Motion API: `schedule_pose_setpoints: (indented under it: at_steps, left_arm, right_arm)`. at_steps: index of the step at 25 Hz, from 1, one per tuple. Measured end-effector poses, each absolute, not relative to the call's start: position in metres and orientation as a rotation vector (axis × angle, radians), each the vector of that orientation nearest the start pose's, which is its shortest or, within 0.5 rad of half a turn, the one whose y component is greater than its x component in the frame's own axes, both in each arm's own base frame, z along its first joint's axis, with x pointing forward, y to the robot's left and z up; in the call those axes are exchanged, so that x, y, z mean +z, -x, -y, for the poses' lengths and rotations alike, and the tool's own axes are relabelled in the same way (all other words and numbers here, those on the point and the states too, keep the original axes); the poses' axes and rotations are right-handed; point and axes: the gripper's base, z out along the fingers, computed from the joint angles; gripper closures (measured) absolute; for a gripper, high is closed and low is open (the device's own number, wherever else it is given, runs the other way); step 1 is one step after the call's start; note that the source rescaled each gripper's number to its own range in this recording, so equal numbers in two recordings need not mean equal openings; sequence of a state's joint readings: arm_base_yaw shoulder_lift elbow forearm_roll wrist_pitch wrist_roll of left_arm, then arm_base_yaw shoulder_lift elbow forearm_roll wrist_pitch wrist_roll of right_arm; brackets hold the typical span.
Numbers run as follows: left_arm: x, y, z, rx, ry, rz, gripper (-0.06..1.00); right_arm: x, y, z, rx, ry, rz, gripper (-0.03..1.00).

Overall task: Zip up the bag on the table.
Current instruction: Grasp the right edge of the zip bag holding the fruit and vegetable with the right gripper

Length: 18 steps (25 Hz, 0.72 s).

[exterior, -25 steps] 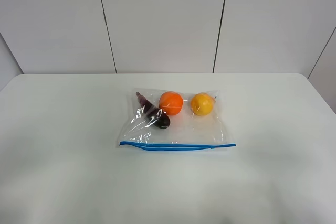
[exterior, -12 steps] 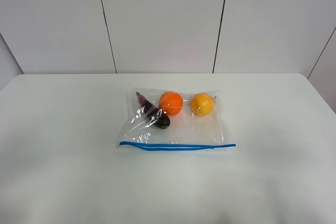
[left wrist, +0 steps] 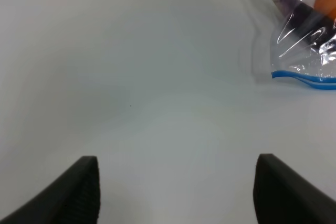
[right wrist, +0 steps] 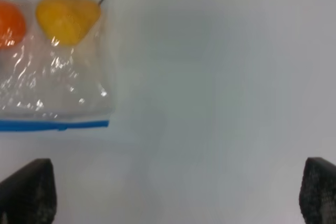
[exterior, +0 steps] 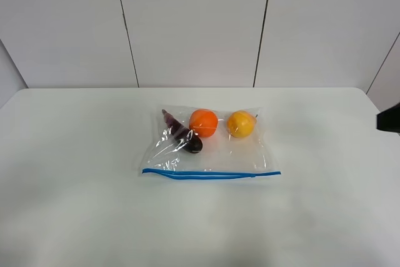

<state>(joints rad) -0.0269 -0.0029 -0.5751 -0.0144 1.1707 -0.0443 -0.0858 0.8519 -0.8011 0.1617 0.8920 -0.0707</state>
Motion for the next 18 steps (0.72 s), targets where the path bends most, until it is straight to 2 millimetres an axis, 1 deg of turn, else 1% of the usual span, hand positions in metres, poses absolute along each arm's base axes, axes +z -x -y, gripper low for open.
schedule_pose_setpoints:
  at_steps: [2,5,7,8,10,11,14,16,18]
  left_arm:
    - [0.289,0.019,0.001,-0.061,0.016,-2.077,0.14]
    - [0.289,0.019,0.001,-0.061,0.016,-2.077,0.14]
    - [0.289,0.019,0.001,-0.061,0.016,-2.077,0.14]
    - [0.289,0.019,0.001,-0.061,0.016,-2.077,0.14]
    - [0.289,0.019,0.001,-0.061,0.016,-2.077,0.14]
    - [0.289,0.019,0.001,-0.061,0.016,-2.077,0.14]
    - [0.289,0.019,0.001,-0.061,0.016,-2.077,0.14]
    - [0.289,0.019,0.001,-0.061,0.016,-2.077,0.14]
    - [0.289,0.019,0.001,-0.061,0.016,-2.077,0.14]
  right_arm:
    - [0.316,-0.179,-0.001,0.195,-0.060,-2.486,-0.03]
    - [0.292,-0.220,-0.005,0.318,-0.045,-2.595,-0.03]
    - [0.273,-0.244,-0.007,0.394,-0.044,-2.656,-0.03]
    - [0.265,-0.253,-0.008,0.434,-0.042,-2.677,-0.03]
    - [0.244,-0.271,-0.011,0.507,-0.048,-2.727,-0.03]
    - [0.233,-0.278,-0.012,0.543,-0.049,-2.746,-0.03]
    - [0.205,-0.290,-0.016,0.639,-0.024,-2.800,-0.03]
    - [0.193,-0.295,-0.018,0.698,-0.004,-2.807,-0.03]
    - [0.183,-0.300,-0.015,0.771,-0.034,-2.805,-0.03]
